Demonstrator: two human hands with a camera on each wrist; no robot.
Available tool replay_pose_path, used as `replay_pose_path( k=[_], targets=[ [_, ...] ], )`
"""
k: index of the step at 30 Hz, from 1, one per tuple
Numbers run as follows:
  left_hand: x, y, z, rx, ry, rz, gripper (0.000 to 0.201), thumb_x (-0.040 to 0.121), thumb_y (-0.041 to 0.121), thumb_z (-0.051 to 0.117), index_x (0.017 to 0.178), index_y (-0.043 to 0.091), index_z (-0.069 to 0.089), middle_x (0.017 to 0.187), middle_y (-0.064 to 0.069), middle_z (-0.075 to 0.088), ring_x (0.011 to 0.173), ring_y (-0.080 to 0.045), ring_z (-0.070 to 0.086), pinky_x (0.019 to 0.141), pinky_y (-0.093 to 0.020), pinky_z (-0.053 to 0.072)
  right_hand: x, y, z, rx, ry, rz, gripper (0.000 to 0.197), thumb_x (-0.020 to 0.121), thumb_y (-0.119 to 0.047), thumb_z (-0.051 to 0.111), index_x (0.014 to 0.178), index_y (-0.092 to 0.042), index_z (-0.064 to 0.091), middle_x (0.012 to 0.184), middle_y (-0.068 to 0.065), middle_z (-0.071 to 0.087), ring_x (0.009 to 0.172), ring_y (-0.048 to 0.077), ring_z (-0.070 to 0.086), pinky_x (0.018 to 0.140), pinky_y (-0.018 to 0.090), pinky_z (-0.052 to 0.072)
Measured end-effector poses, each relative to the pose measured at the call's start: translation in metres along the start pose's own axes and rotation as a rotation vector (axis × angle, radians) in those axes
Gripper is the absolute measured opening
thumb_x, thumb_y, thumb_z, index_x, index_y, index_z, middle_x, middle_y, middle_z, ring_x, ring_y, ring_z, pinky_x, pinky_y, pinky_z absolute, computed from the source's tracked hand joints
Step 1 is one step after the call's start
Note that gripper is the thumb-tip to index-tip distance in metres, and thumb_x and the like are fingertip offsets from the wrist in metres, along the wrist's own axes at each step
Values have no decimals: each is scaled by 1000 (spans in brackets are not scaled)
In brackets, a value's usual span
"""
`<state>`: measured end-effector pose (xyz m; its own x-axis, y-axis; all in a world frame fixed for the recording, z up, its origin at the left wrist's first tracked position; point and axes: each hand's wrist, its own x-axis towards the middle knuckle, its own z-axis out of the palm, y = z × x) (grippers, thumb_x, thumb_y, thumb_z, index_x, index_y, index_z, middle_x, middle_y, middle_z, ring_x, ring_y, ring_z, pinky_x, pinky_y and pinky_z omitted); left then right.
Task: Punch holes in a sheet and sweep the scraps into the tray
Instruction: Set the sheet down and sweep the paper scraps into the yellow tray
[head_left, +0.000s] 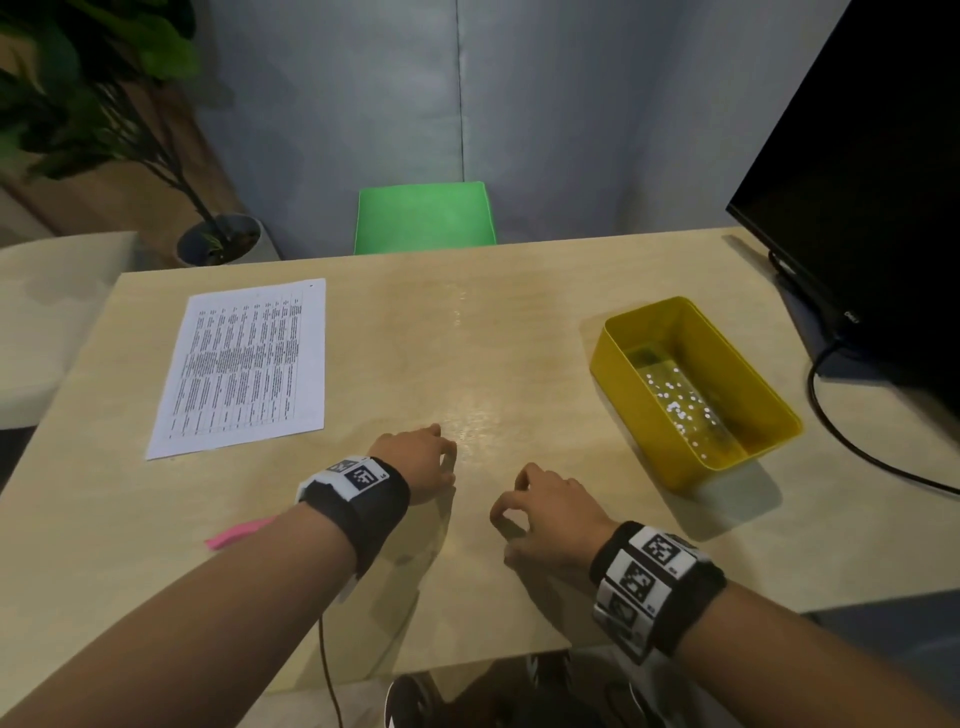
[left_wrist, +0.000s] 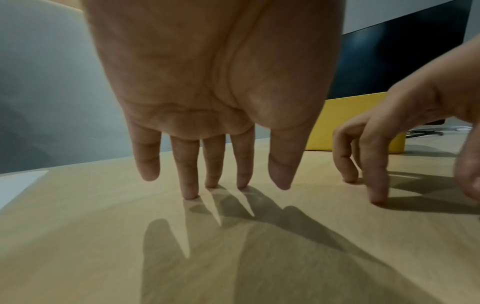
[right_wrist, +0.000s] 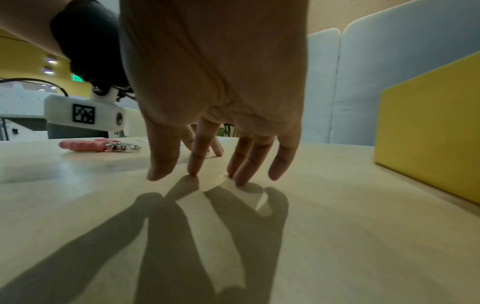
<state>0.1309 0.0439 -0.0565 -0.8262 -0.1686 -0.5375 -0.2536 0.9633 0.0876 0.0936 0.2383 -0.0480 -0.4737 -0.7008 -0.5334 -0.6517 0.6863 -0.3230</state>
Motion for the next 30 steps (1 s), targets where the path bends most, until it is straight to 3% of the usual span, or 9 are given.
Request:
replay_pose_path(
  k=[2, 5, 11, 19, 24, 30],
  targets=[
    [2, -1, -3, -8, -17, -2, 31, 89, 41, 48, 116, 30, 59, 142, 3, 43, 115, -22, 55, 88, -35, 42, 2, 2, -5, 39, 8, -8, 31, 82, -45, 66, 111, -33, 67, 119, -2, 48, 108, 20, 48, 93, 34, 43],
    [5, -3, -6, -23, -25, 2, 31, 88, 42, 49, 115, 31, 60, 143, 2, 44, 119, -21, 53, 92, -36, 43, 8, 6, -10, 77, 23, -8, 23, 86, -42, 62, 100, -26, 73, 113, -3, 52, 100, 18, 52, 86, 32, 45],
    [12, -6, -7, -40, 1, 10, 25, 85, 42, 48, 105, 35, 62, 124, 6, 56, 107, -18, 57, 76, -29, 43, 14, 12, -25, 94, 83, -24, 24, 92, -35, 57, 106, -20, 69, 115, -1, 53, 101, 20, 54, 84, 31, 46],
    [20, -2, -25, -49, 1, -31, 37, 88, 44, 46, 123, 34, 55, 130, 3, 53, 114, -20, 55, 87, -32, 44, 20, 21, -48, 117, 145, -21, 22, 88, -37, 63, 100, -20, 71, 108, -2, 57, 96, 15, 55, 77, 27, 46],
    [26, 13, -58, -90, 115, 28, 31, 89, 43, 50, 117, 29, 58, 125, 4, 57, 110, -19, 57, 89, -34, 47, 16, 32, -80, 196, 296, 25, 19, 86, -38, 65, 94, -21, 72, 98, -5, 57, 89, 12, 56, 82, 31, 52],
    [40, 56, -111, -103, 284, 143, 19, 91, 36, 50, 100, 25, 63, 110, 3, 62, 97, -20, 60, 75, -30, 46, -6, 64, -133, 264, 448, 126, 20, 86, -38, 66, 92, -19, 71, 96, -5, 61, 88, 12, 59, 82, 34, 54]
  ],
)
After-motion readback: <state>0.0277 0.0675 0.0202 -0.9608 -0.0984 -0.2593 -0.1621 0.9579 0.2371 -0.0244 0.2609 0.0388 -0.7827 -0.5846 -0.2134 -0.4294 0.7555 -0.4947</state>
